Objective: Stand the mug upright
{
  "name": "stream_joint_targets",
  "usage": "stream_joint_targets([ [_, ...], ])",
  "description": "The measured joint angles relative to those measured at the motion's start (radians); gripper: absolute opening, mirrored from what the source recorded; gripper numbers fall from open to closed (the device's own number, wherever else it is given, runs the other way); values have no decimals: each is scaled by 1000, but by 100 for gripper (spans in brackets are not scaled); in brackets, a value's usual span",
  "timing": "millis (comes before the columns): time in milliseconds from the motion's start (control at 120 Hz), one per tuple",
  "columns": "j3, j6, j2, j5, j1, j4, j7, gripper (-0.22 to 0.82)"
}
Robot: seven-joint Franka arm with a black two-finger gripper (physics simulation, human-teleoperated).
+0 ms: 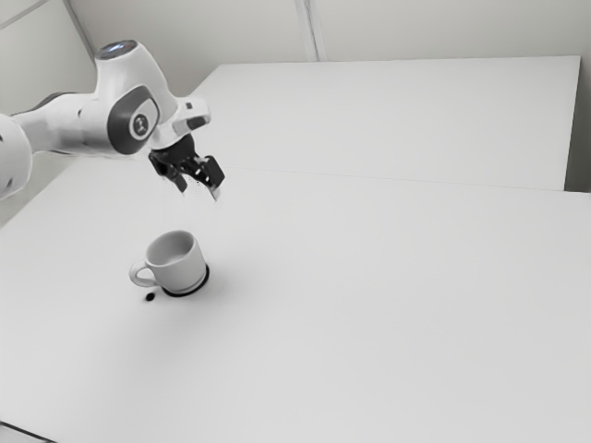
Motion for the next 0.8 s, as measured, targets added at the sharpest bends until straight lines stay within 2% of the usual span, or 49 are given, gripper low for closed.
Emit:
stream_joint_targets([
  [208, 0, -238, 122, -1, 24, 351, -11, 58],
  [342, 4, -358, 138, 0, 23, 462, -16, 59],
  [533, 7, -459, 136, 0, 10, 497, -22, 60],
  [800, 11, -502, 131, 2, 7, 498, -27, 60],
])
